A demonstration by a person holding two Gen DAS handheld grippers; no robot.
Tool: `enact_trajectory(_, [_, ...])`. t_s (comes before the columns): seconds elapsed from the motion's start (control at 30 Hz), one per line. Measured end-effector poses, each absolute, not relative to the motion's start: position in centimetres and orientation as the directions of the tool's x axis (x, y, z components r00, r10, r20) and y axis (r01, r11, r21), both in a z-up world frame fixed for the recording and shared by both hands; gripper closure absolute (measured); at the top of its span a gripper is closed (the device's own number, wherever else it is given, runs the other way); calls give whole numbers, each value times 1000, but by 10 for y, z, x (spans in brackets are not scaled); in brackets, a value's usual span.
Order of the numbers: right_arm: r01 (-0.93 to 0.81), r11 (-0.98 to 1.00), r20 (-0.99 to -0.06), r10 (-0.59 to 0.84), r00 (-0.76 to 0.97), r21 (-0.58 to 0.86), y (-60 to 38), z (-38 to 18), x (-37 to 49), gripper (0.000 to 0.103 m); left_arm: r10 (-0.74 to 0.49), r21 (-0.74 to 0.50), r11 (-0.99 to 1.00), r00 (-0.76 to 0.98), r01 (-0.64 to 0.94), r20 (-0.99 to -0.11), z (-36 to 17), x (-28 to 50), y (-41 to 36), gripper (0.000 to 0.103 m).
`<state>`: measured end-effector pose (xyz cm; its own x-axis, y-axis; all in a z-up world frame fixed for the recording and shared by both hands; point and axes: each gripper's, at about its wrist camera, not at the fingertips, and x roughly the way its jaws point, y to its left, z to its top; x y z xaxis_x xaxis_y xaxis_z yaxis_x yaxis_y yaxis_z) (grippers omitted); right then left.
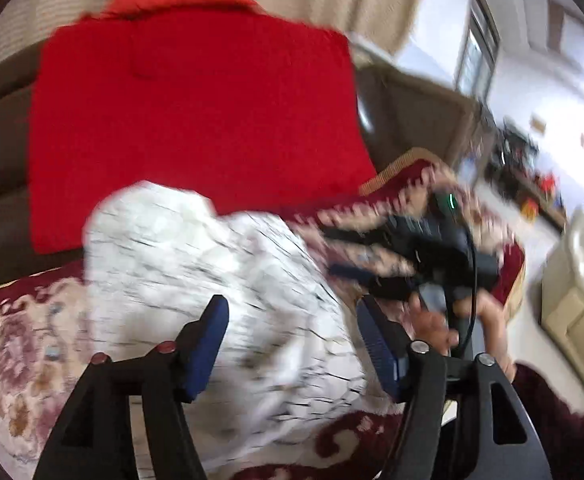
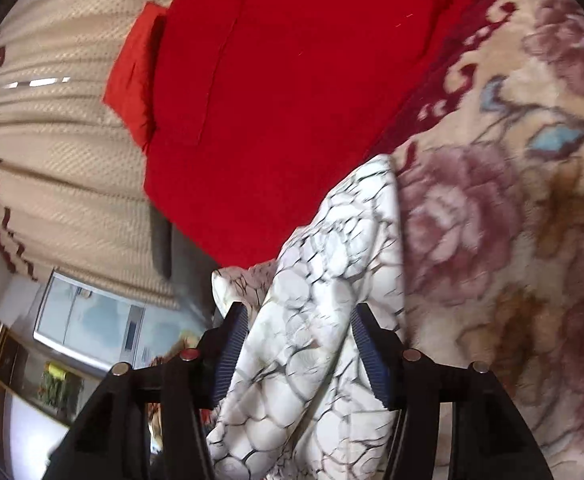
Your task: Fold large clothes
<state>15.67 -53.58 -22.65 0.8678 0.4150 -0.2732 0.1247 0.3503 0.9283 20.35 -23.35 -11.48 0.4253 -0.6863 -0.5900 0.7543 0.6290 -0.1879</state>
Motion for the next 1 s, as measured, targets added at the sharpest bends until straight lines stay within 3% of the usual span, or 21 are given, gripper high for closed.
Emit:
enact_trajectory(0.13, [110, 382, -286, 442, 850, 917, -521, -222, 164, 40, -606, -271, 776, 555, 569, -570, -118, 257, -158, 30])
enact_trajectory(0.23, [112, 396, -307, 474, 825, 911, -507, -221, 171, 35, -480, -332, 876, 571, 349, -666, -161, 303, -110, 31])
enact_trajectory(0.3, [116, 403, -326, 506, 798, 908, -494, -222, 179, 34, -479, -417, 877, 492, 239, -727, -205, 329, -88, 32])
enact_trajectory(0.4, [114, 440, -363, 538, 761, 891, -471, -221, 197, 26, -524, -490, 850, 400, 192, -752, -252, 336, -83, 33])
enact_trajectory(0.5, [114, 496, -401, 523, 752, 861, -450, -217, 215, 13, -496, -412, 868, 445, 277, -745, -253, 327, -101, 34])
enact_trajectory(0.57, [115, 539, -427, 502, 752, 835, -437, -214, 227, 5, -553, -455, 832, 408, 318, -726, -250, 329, -102, 56])
enact_trajectory(0.63, [118, 612, -470, 455, 756, 782, -420, -210, 237, 3, -586, -495, 809, 387, 316, -711, -252, 330, -100, 60])
enact_trajectory(0.67, [114, 644, -485, 436, 759, 757, -412, -208, 241, 5, -583, -488, 811, 391, 322, -712, -253, 330, -100, 60])
enact_trajectory(0.73, [86, 711, -508, 406, 760, 698, -394, -201, 247, 28, -587, -487, 809, 393, 329, -708, -252, 327, -98, 66])
enact_trajectory(0.77, [68, 741, -527, 407, 746, 668, -386, -199, 251, 64, -586, -479, 809, 395, 341, -708, -249, 326, -101, 73])
enact_trajectory(0.87, [48, 833, -577, 339, 743, 551, -358, -190, 256, 74, -585, -462, 807, 399, 368, -706, -242, 322, -113, 84])
enact_trajectory(1.0, [8, 829, -483, 318, 816, 560, -365, -167, 242, 86, -595, -460, 799, 399, 387, -698, -232, 322, -131, 88])
